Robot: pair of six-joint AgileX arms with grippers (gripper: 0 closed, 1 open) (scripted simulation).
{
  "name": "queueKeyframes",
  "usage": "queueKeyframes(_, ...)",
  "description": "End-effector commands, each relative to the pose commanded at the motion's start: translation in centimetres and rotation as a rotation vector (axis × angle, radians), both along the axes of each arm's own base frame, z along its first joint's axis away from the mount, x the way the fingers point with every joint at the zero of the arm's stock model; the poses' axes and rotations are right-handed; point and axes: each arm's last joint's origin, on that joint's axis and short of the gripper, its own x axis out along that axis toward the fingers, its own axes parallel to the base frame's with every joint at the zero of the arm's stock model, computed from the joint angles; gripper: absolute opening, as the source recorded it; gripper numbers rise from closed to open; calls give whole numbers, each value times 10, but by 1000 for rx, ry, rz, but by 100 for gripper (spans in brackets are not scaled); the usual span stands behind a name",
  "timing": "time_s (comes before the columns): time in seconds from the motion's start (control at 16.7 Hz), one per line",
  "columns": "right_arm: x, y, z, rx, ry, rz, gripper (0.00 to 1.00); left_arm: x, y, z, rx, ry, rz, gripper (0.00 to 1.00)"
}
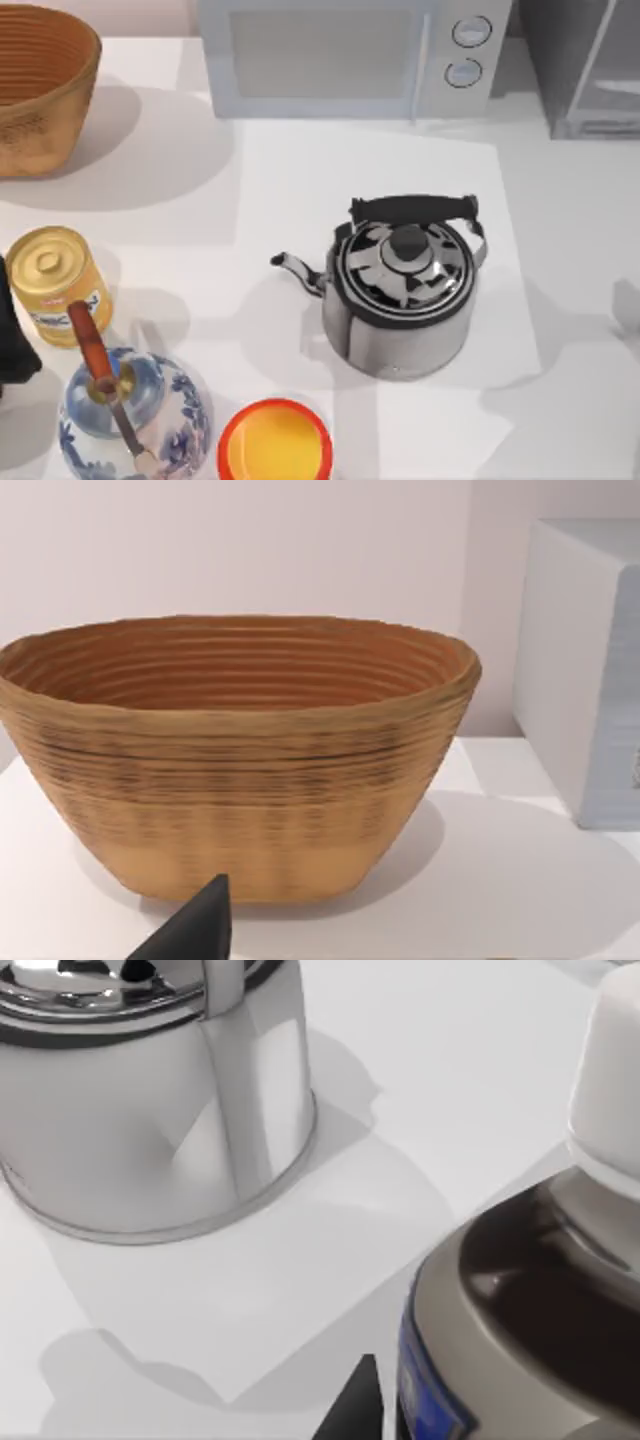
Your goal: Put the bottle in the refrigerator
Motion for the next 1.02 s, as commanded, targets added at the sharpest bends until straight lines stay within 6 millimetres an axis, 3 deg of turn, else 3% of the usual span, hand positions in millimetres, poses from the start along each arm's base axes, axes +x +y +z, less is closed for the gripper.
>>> queueKeyframes(0.36, -44, 53, 31, -224, -105, -312, 1, 0, 0, 0, 0, 0, 0, 100)
queueKeyframes(0.72, -72, 68, 27, -14, -311, -724, 1, 0, 0, 0, 0, 0, 0, 100)
queueKeyframes(1.02, -77, 69, 25, 116, -384, -827, 1, 0, 0, 0, 0, 0, 0, 100)
